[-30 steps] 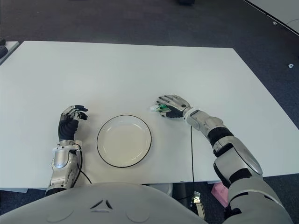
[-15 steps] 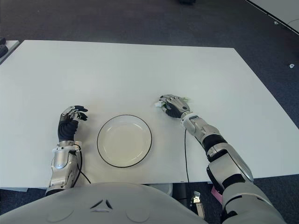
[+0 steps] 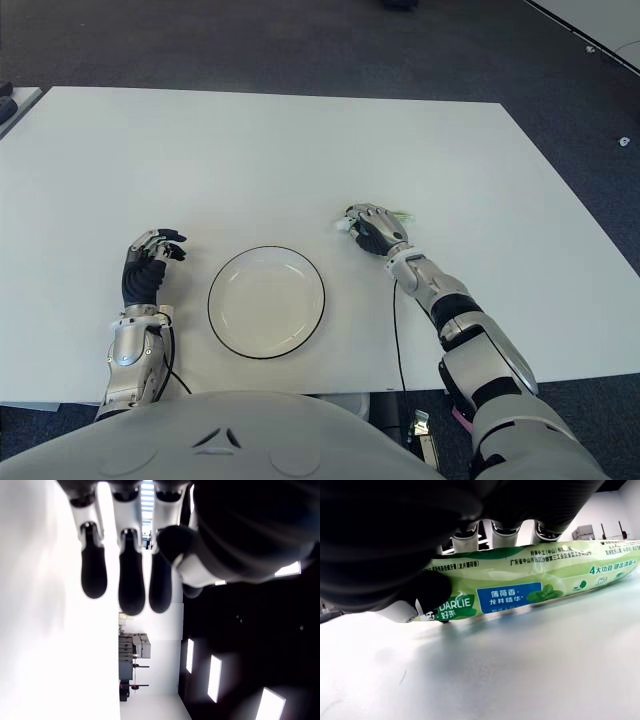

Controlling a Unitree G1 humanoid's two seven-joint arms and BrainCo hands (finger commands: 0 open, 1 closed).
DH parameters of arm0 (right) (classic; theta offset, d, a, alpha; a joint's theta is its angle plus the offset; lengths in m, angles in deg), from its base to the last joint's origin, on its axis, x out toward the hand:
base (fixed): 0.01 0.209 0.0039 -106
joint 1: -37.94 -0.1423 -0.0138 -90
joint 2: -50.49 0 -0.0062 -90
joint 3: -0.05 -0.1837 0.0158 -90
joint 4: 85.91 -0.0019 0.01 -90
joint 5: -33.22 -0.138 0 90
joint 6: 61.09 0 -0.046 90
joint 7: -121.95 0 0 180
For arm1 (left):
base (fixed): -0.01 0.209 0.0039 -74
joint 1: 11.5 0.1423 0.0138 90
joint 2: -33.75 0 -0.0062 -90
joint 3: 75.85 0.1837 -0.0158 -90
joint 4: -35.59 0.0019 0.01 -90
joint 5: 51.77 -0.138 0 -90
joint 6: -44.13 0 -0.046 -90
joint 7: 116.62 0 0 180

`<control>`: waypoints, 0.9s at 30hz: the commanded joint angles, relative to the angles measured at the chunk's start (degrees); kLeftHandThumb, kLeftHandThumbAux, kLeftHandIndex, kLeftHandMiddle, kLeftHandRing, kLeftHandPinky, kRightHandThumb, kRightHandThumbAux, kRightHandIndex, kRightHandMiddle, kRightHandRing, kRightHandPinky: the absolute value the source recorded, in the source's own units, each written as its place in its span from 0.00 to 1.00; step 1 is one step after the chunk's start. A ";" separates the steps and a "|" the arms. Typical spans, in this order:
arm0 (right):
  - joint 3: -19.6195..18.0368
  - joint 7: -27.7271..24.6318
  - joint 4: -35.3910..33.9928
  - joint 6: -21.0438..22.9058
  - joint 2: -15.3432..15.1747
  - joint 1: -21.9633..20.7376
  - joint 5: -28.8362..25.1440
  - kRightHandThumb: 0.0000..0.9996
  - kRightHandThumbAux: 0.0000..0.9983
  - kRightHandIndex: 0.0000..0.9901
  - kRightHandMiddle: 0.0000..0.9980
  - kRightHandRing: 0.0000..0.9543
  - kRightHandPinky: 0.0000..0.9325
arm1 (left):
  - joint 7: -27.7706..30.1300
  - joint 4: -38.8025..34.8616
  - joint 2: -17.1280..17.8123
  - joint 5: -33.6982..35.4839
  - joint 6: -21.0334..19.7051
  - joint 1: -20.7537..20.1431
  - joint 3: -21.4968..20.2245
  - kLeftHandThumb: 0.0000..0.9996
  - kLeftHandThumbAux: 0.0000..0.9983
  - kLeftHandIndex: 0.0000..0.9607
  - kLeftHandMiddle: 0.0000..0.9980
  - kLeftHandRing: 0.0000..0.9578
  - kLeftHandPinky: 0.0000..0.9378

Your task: Put the toothpaste on the table into the plate.

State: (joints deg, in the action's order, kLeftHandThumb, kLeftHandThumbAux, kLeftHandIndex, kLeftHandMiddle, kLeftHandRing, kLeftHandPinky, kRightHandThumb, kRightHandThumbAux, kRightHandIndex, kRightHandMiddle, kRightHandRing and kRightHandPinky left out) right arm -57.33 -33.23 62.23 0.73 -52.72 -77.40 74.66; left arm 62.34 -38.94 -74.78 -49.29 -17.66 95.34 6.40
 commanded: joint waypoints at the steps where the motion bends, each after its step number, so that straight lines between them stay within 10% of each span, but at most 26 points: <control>1: 0.72 -2.23 3.80 5.65 1.78 5.07 0.78 0.90 0.44 0.35 0.29 0.38 0.47 | -0.25 3.44 -0.58 0.41 -4.09 3.83 0.04 0.84 0.68 0.45 0.47 0.60 0.58; 22: -0.77 -0.15 7.18 8.44 6.79 5.68 -0.18 0.98 0.46 0.38 0.36 0.47 0.52 | -0.32 1.62 -0.34 0.49 -6.14 4.59 -0.06 0.84 0.68 0.45 0.47 0.59 0.57; 27: -0.53 0.41 7.86 8.08 6.74 5.29 -0.01 0.87 0.66 0.43 0.38 0.48 0.53 | -0.36 1.51 -0.43 0.57 -6.38 4.51 -0.03 0.84 0.68 0.45 0.47 0.59 0.57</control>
State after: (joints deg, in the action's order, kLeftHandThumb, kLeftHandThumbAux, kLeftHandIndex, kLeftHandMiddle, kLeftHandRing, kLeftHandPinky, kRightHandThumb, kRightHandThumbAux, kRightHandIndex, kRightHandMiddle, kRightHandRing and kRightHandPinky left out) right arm -59.87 -29.66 64.51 5.99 -47.03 -77.39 73.31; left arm 62.34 -40.82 -74.68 -48.94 -20.02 96.69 6.30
